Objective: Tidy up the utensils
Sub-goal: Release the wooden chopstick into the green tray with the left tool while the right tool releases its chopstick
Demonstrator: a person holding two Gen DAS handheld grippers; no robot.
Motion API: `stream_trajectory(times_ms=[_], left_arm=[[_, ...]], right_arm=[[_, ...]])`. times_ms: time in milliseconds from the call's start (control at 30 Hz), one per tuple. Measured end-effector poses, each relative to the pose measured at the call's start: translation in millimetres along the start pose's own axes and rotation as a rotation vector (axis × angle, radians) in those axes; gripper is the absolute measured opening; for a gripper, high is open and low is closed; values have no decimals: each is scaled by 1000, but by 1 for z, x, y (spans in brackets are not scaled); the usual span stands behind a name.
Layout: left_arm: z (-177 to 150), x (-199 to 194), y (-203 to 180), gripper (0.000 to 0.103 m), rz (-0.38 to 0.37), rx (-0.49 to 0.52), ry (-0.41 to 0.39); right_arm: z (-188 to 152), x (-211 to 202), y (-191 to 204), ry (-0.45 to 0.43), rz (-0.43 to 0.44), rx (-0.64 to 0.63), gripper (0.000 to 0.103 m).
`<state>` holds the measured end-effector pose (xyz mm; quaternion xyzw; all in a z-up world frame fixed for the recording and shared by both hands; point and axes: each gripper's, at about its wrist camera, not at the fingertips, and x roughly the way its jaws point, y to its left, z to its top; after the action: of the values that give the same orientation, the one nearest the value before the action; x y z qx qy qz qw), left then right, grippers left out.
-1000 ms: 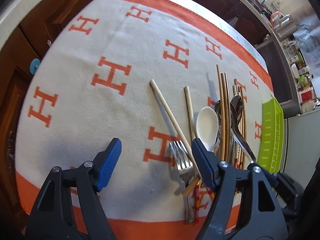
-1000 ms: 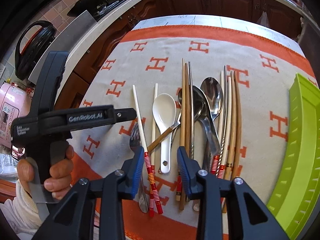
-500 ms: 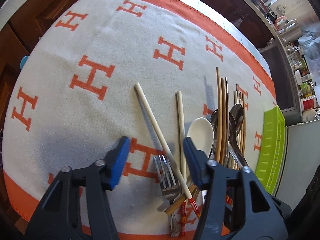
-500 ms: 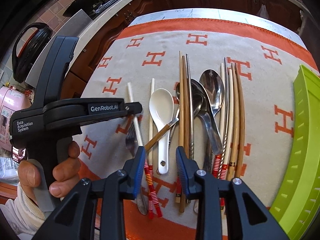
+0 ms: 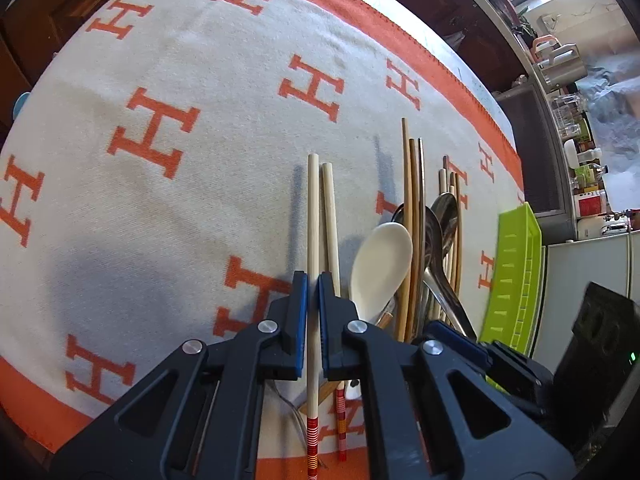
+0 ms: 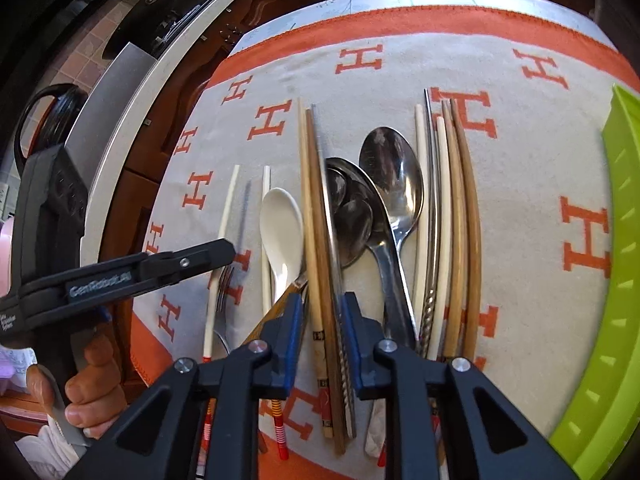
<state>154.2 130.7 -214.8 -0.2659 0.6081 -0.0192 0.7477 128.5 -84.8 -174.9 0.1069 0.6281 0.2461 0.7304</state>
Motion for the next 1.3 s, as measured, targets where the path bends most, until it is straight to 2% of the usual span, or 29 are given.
stream_trajectory(times_ms=[200,233,467,767,1033,1300], left_arm=[[-3,-21,5,3,-36,9,-7],[-3,-23,5,3,-38,11,-9],[-7,-30,1,3,-45,27,-8],[-15,-48,-12,3,-54,67,-29],[-32,-67,-51,3,-83,142,-40],[-58,-68,-132,3,-103,271,-19]], right_arm=[[0,7,-10,12,88,26,14],[0,7,-9,11,104,23,9],[-6,1,2,-13,68,-28,5],[-22,-48,6,-132,90,6,5],[-53,-112,-27,-239,43,74,5],[-76,-156,-97,-325,-73,203,5]])
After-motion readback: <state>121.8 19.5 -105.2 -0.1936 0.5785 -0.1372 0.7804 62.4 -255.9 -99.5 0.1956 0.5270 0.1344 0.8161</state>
